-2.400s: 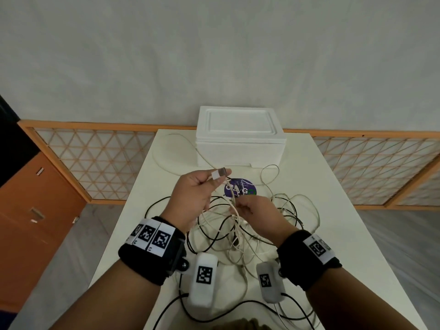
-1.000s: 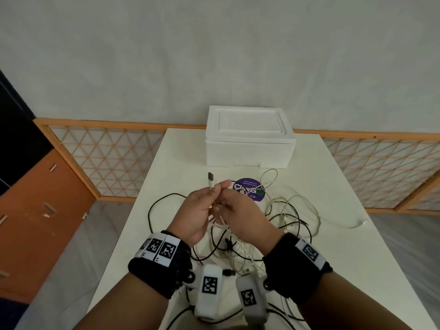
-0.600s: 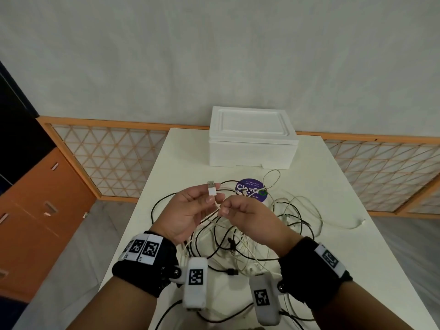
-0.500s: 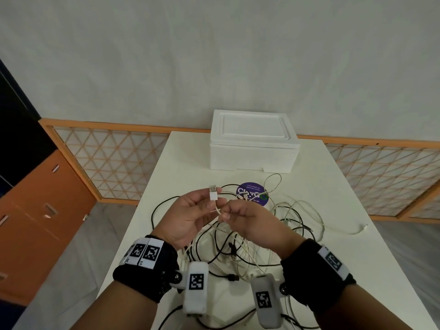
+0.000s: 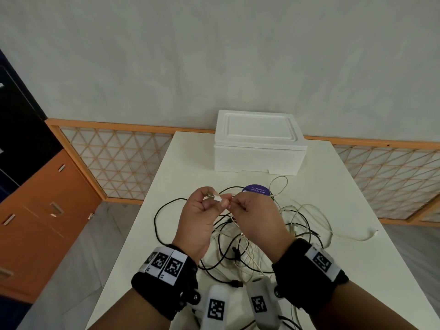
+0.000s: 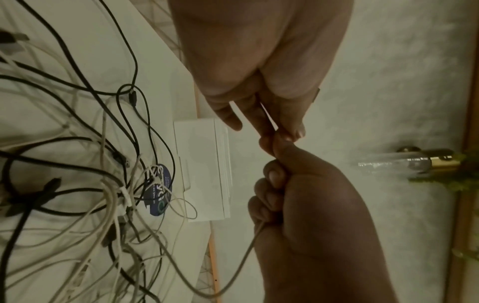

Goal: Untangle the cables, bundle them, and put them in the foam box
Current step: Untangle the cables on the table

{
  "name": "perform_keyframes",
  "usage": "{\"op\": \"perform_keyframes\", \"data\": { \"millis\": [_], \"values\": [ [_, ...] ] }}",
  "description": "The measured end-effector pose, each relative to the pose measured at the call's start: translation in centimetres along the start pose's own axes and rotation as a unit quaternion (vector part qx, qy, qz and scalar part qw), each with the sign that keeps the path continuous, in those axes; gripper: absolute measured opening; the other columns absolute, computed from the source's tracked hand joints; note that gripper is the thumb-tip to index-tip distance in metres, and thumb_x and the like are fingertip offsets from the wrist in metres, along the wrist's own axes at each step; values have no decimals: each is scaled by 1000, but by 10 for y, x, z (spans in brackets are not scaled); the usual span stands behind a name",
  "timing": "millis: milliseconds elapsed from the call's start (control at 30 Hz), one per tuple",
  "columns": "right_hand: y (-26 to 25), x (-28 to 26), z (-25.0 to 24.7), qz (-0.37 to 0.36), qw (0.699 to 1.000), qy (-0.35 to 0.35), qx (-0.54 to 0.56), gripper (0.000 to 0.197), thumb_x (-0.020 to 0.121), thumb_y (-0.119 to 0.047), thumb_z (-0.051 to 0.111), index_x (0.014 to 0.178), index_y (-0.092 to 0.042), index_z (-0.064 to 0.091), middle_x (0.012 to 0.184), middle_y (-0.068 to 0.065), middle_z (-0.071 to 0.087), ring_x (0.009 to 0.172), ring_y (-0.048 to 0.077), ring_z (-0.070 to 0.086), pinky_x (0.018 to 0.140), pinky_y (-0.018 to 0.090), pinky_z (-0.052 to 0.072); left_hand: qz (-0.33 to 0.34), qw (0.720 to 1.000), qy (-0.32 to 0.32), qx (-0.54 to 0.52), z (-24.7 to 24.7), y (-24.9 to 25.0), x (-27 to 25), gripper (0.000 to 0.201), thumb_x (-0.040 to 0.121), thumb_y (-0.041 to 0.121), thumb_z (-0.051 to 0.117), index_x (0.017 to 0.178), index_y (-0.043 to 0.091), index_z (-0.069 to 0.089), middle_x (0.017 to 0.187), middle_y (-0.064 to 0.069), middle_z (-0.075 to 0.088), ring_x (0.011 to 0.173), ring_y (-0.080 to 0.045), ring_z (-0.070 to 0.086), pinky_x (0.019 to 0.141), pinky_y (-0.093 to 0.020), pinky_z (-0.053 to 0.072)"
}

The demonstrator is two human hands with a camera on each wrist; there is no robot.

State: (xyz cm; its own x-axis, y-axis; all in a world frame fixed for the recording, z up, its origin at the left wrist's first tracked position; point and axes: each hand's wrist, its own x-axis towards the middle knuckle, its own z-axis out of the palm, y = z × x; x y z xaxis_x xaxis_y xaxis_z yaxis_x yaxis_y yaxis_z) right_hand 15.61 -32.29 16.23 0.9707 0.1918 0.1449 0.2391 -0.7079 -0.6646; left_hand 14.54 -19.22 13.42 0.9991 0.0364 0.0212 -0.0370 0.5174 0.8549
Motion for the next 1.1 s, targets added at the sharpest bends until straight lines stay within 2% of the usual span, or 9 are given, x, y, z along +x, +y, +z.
{"op": "perform_keyframes", "data": {
  "millis": [100,233,333,433,533,667,800,933,1100],
  "values": [
    [-1,0,-3,19,998,7,-56,21,91,-37,55,81,-23,68,51,-9,43,56,9,44,48,20,30,12,1000,1,17,-1,-6,-2,25,82,-15,54,89,10,50,82,-9,75,83,-21,71,76,-26,54],
    [2,-8,-3,-38,998,34,-33,18,91,-30,58,84,-21,71,58,-17,57,50,-3,43,49,10,24,-89,996,-16,-28,-4,-15,-4,19,79,12,61,98,12,61,98,-8,72,98,-21,64,91,-33,49],
    [9,-14,-1,-38,996,-4,85,17,91,-21,58,82,-16,72,65,-21,65,56,-7,51,54,8,34,-104,994,-4,-28,-2,-19,-7,17,80,21,59,82,9,72,102,-9,72,101,-22,63,97,-35,47],
    [19,-19,-2,56,978,-101,172,29,92,-23,57,67,-12,67,52,-11,58,50,3,46,56,22,37,-60,996,36,-50,-6,-12,-5,23,85,21,53,77,13,73,89,-8,74,98,-20,68,90,-32,54],
    [30,-22,1,107,982,-94,128,31,88,-33,61,67,-11,69,55,-2,63,51,8,49,57,27,41,-42,998,36,-5,-5,-11,-9,19,86,16,56,79,11,72,87,-11,74,92,-23,71,80,-27,56],
    [35,-25,2,64,979,-18,-190,56,88,-62,43,58,-15,47,52,0,48,56,18,49,48,28,32,-17,997,71,39,3,-16,-19,23,93,9,52,81,8,72,82,-9,73,86,-19,70,78,-27,57],
    [46,-33,1,-14,969,-42,-243,64,86,-72,22,58,-16,37,50,-2,36,54,17,43,45,27,23,-38,989,136,-32,-6,-14,-14,17,95,13,51,87,7,65,73,-5,72,73,-15,71,73,-24,58],
    [73,-35,-35,47,970,-74,-227,57,87,-67,37,69,-15,55,64,-2,52,68,19,51,60,31,36,-35,956,259,-131,-53,2,-3,19,97,12,50,82,10,61,59,1,65,56,-8,65,58,-20,57],
    [123,-51,-103,76,972,4,-221,48,71,-65,63,58,-19,58,56,-3,53,62,18,54,57,30,39,-51,914,354,-193,-180,32,1,44,100,23,35,58,26,47,48,11,45,38,2,45,40,-11,41]
  ]
}}
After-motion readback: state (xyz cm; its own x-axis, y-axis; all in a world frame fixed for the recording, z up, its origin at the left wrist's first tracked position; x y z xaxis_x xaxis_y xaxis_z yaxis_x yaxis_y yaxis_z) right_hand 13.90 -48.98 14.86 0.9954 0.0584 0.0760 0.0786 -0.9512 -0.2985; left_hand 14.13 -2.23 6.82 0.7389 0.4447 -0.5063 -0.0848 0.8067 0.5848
